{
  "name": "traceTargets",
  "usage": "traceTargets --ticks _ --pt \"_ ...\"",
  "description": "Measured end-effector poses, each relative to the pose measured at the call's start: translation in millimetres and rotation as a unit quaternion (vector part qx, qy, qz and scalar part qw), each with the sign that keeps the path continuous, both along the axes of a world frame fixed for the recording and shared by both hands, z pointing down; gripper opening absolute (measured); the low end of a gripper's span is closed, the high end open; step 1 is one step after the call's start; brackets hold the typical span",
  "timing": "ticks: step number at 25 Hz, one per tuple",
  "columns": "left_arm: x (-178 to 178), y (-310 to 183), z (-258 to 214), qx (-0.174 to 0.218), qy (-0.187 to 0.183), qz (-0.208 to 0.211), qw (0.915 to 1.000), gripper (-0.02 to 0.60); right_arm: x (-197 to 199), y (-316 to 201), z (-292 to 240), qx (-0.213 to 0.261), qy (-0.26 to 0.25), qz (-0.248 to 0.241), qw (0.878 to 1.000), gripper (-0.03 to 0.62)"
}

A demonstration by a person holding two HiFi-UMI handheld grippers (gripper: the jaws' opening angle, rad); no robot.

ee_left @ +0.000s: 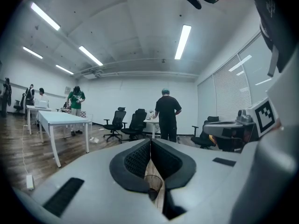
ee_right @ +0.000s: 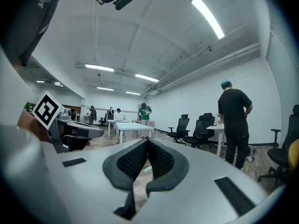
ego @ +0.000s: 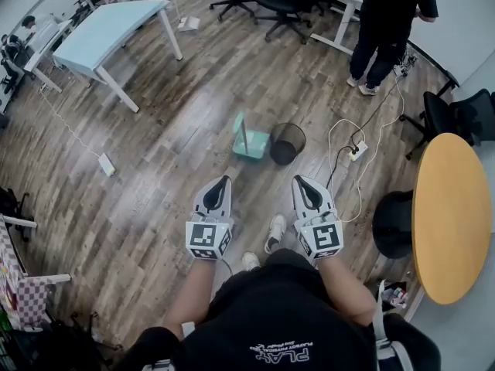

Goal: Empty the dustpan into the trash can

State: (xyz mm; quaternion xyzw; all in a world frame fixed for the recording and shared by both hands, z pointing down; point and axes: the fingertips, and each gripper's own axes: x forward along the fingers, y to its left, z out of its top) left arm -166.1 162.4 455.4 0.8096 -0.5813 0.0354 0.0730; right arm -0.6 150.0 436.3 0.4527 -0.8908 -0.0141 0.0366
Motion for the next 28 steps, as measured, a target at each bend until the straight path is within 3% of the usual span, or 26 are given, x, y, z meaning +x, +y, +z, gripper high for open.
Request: traceTargets --ticks 9,15,24,28 --pt "40 -93 -1 -0.012 -0.039 0.04 0.9984 0.023 14 -89 18 -0.025 -0.032 -0.008 0.999 0.023" --pt "47 -144 16 -0.041 -0.033 0.022 0.9983 0.023 13 -134 12 0.021 0.019 -0.031 0.999 0.023" --pt "24 -203 19 -0.05 -0.03 0.012 0.9982 0.023 13 -201 7 0.03 -0.004 -0.014 0.999 0.023" --pt "9 -236 29 -0.054 -0.023 0.02 0.9981 0.023 -1 -228 16 0.01 0.011 -0.002 1.0 0.023"
